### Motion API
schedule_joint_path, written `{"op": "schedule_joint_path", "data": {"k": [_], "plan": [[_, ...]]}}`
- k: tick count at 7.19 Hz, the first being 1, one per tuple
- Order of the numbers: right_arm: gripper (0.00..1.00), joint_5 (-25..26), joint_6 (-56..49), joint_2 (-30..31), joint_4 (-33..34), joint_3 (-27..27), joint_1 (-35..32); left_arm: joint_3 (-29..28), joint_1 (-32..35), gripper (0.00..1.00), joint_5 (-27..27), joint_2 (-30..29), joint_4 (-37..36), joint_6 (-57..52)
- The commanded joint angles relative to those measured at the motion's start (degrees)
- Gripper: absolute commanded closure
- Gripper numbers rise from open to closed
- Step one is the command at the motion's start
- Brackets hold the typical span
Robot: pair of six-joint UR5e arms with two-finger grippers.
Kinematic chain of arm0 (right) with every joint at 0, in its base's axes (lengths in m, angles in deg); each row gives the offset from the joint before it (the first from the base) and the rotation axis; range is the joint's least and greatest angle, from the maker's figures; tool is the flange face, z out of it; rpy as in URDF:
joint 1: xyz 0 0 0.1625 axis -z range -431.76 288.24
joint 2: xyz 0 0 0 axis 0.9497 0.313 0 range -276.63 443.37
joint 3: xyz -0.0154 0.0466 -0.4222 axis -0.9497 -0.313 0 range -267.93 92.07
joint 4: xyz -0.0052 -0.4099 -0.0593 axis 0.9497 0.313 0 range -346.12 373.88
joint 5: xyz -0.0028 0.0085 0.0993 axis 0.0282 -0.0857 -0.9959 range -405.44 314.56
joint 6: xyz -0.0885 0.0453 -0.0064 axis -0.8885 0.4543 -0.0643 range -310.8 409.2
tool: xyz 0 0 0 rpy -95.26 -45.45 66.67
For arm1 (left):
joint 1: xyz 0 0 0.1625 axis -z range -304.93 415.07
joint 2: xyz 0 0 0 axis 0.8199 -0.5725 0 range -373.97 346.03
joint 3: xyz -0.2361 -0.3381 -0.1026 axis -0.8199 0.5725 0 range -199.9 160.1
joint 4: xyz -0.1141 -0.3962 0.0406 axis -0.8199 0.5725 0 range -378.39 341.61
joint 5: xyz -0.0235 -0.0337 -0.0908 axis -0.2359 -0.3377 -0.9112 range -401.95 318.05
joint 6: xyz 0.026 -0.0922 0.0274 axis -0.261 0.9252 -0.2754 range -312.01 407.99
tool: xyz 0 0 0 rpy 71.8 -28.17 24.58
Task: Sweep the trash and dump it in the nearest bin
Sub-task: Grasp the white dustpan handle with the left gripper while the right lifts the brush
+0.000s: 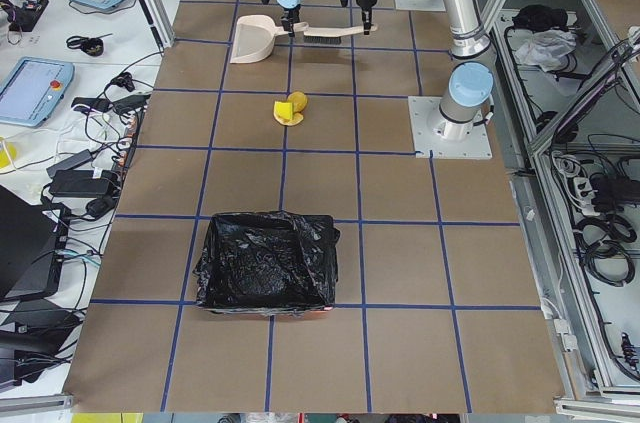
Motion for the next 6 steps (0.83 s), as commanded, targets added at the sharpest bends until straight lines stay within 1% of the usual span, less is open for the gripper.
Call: {"op": "schedule_joint_path", "data": {"k": [1,3,5,6], "plan": [[1.0,-0.16,4.79,0.01,0.39,-0.21,-0.58,0.0,0.0,1.0,-0.09,-0.12,-0.01,0.0],[1.0,-0.34,12.16,0.01,0.31,-0.3,-0.75,-0.52,0.0,1.0,-0.09,-0.03,-0.18,0.0],[1.0,-4.1,18.06,0.01,-0.22,-0.39,-1.11,-1.4,-0.52,1.0,1.39,2.58,-0.1,-0.96],[1.0,-4.12,22.35,0.01,-0.13,-0.65,-1.19,-3.06,-1.83,1.0,2.53,3.12,-0.01,-1.58]]}}
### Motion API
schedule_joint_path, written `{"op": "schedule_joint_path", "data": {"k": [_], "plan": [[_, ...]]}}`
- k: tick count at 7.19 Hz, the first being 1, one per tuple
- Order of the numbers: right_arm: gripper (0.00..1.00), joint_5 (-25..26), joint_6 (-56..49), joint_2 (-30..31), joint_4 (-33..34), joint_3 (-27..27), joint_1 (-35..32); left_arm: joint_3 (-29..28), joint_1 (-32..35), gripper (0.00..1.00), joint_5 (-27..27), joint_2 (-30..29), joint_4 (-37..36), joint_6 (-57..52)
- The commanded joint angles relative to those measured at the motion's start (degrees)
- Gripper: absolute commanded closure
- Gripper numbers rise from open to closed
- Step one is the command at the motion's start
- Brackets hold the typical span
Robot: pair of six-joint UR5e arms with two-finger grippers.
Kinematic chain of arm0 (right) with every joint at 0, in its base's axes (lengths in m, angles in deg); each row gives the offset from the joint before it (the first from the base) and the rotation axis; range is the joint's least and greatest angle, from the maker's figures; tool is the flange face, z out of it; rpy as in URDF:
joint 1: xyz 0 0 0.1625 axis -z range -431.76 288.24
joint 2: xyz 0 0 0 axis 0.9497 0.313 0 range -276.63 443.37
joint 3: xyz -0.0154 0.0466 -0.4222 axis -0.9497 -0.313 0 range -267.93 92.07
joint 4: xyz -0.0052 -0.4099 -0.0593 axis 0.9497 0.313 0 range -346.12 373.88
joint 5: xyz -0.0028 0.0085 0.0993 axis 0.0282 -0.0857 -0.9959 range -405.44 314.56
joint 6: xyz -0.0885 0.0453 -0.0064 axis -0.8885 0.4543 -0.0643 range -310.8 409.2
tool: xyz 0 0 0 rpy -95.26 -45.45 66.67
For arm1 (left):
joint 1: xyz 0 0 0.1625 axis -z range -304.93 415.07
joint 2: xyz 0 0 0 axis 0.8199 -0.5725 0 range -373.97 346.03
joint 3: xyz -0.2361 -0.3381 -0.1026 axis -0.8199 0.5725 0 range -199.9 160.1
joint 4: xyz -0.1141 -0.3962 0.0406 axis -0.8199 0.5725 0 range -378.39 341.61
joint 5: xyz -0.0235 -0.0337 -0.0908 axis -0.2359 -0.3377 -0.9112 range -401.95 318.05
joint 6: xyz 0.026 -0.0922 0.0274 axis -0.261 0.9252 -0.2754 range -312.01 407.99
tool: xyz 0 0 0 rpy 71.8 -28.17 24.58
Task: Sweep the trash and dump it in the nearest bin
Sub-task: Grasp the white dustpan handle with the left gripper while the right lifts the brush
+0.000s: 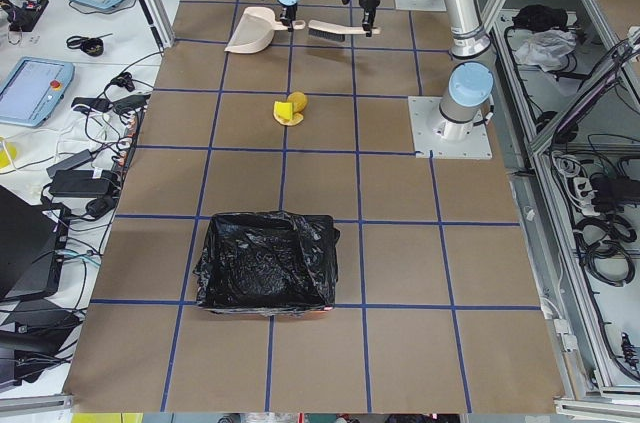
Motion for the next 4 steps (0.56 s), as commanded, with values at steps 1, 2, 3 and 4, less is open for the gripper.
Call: {"op": "schedule_joint_path", "data": {"k": [1,2,3,4], "plan": [[1.0,-0.92,10.82,-0.35,0.15,-0.88,-0.11,-3.43,-4.62,1.0,1.58,1.96,2.31,-5.9],[1.0,-0.92,14.8,-0.88,-0.11,-2.97,-0.2,-5.98,-9.78,1.0,2.46,3.8,7.03,-13.17],[1.0,-1.1,18.14,-2.19,-1.42,-5.69,-0.55,-8.18,-15.32,1.0,4.38,5.82,11.86,-22.64],[1.0,-1.1,19.57,-4.9,-1.43,-9.02,-2.9,-9.07,-21.2,1.0,4.92,7.49,14.26,-32.22]]}}
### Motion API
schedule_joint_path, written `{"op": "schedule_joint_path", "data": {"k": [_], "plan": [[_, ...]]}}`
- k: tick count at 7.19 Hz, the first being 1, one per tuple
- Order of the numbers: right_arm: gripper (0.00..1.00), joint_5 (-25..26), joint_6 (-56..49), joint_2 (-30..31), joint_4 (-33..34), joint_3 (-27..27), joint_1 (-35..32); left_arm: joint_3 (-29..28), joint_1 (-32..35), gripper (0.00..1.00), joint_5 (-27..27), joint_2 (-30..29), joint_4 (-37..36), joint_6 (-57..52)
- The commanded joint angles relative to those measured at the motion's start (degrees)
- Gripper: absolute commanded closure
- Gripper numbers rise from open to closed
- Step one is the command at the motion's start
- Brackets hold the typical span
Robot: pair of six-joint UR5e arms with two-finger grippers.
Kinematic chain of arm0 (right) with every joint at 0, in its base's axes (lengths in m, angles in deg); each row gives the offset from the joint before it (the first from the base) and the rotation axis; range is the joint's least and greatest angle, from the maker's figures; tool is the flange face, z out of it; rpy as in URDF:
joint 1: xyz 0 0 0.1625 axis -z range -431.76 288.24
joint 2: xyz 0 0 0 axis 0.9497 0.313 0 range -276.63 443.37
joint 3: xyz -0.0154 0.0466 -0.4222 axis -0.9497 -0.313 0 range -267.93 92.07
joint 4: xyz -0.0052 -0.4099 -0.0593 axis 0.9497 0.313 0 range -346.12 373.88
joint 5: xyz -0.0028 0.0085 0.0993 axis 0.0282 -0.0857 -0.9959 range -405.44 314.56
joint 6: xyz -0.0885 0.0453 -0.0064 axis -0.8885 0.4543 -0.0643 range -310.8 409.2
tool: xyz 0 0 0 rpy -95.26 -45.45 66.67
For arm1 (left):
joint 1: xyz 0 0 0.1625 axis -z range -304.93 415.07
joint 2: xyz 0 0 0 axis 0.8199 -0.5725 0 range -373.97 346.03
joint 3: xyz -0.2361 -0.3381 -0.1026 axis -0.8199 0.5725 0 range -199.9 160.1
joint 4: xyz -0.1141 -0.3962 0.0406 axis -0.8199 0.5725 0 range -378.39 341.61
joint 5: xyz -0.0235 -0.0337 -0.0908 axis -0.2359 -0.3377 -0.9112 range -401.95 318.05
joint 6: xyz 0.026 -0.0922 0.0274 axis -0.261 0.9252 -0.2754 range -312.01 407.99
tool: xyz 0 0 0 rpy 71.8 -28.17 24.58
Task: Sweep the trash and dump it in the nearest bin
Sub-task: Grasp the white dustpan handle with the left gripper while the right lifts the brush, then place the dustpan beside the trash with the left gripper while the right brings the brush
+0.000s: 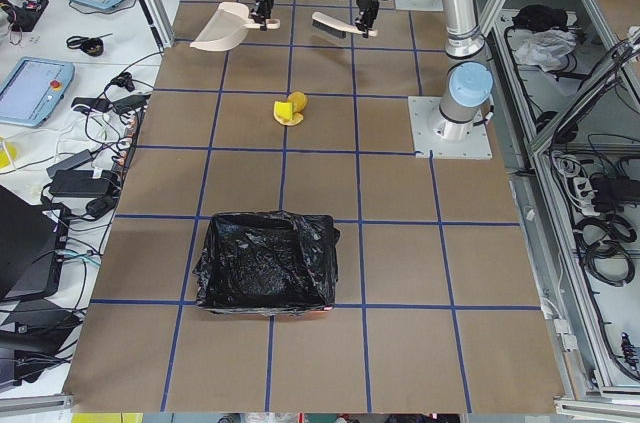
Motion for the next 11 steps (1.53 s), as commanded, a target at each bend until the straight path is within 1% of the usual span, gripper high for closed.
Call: {"op": "schedule_joint_path", "data": {"k": [1,2,3,4,5,6,7,8,9,11], "plan": [[1.0,0.27,5.82,-6.36,-0.58,-8.29,-4.71,-1.71,-14.42,1.0,2.22,3.76,4.83,-22.63],[1.0,0.63,7.68,-9.7,-1.1,-12.94,-6.48,-1.45,-21.02,1.0,2.32,5.17,6.05,-34.4],[1.0,0.54,9.78,-12.43,-4.06,-17.51,-7.72,-0.67,-25.88,1.0,3.8,5.88,6.07,-45.31],[1.0,0.11,12.15,-15.42,-4.96,-21.82,-8.69,-0.4,-29.93,1.0,4.85,5.97,6.07,-55.07],[1.0,0.1,14.88,-18.06,-5.06,-25.0,-9.65,0.82,-34.67,1.0,5.91,5.71,5.54,-66.48],[1.0,0.1,16.56,-20.09,-4.97,-27.29,-10.53,2.84,-39.5,1.0,5.75,5.36,3.54,-75.73],[1.0,0.02,17.7,-21.5,-4.97,-29.14,-10.89,5.12,-43.12,1.0,5.92,4.4,-1.01,-86.79],[1.0,-0.07,17.98,-22.65,-5.06,-30.64,-11.07,7.58,-44.89,1.0,6.36,4.13,-4.71,-96.04],[1.0,-0.07,17.98,-23.61,-5.06,-31.7,-11.94,9.26,-45.08,1.0,6.62,3.52,-7.44,-103.87],[1.0,-0.94,16.49,-25.81,-4.45,-33.72,-12.74,12.86,-45.0,1.0,6.45,1.41,-14.11,-111.56]]}}
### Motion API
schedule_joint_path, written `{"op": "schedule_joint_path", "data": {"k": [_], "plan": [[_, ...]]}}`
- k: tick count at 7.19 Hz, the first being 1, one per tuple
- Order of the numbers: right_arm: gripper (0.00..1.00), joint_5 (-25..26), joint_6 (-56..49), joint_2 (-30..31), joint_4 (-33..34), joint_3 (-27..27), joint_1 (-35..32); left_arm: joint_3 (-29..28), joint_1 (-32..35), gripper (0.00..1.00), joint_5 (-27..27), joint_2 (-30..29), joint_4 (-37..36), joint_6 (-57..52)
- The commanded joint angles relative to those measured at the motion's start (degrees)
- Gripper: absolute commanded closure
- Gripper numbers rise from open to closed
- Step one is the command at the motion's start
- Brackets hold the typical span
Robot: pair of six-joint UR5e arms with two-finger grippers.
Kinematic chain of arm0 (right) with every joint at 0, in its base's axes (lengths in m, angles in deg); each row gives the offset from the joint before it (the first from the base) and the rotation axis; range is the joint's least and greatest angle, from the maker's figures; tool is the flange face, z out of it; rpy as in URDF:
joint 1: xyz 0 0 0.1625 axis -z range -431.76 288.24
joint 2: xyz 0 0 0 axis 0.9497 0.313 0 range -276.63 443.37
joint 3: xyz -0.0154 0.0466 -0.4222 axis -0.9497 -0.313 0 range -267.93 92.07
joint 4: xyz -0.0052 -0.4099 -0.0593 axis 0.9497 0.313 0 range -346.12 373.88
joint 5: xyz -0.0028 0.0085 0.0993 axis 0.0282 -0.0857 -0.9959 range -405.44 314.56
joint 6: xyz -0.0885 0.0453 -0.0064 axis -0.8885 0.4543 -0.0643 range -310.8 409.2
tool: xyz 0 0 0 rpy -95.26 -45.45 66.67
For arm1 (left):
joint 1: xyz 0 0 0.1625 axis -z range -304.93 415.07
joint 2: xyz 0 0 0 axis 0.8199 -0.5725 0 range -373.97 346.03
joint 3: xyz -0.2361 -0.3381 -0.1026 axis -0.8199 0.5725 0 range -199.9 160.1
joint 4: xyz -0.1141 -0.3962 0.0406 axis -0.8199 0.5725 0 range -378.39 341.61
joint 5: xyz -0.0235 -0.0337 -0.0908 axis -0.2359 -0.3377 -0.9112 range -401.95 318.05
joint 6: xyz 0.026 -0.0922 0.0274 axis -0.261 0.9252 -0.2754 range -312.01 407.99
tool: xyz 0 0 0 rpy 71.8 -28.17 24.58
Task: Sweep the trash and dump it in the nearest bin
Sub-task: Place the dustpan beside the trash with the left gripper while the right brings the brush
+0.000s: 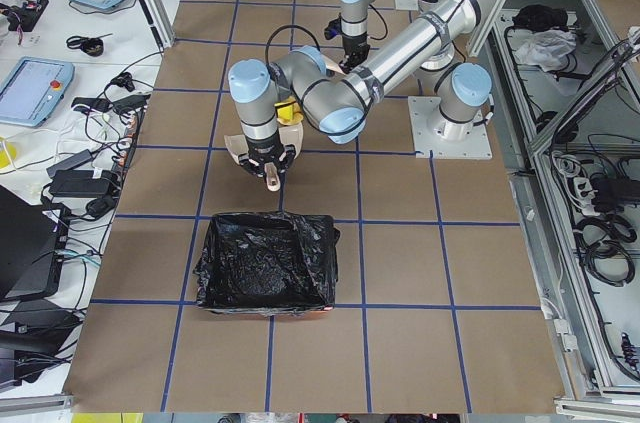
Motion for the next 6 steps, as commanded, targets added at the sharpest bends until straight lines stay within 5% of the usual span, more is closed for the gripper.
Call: {"op": "schedule_joint_path", "data": {"k": [1,6], "plan": [[1.0,-2.15,-1.32,-2.76,0.87,-3.15,-1.06,4.2,-0.09,1.0,-0.13,-2.19,-7.85,-10.79],[1.0,-3.75,-0.44,-12.62,0.96,-15.82,-3.7,4.58,0.7,1.0,-4.33,-4.84,-9.56,-11.02]]}}
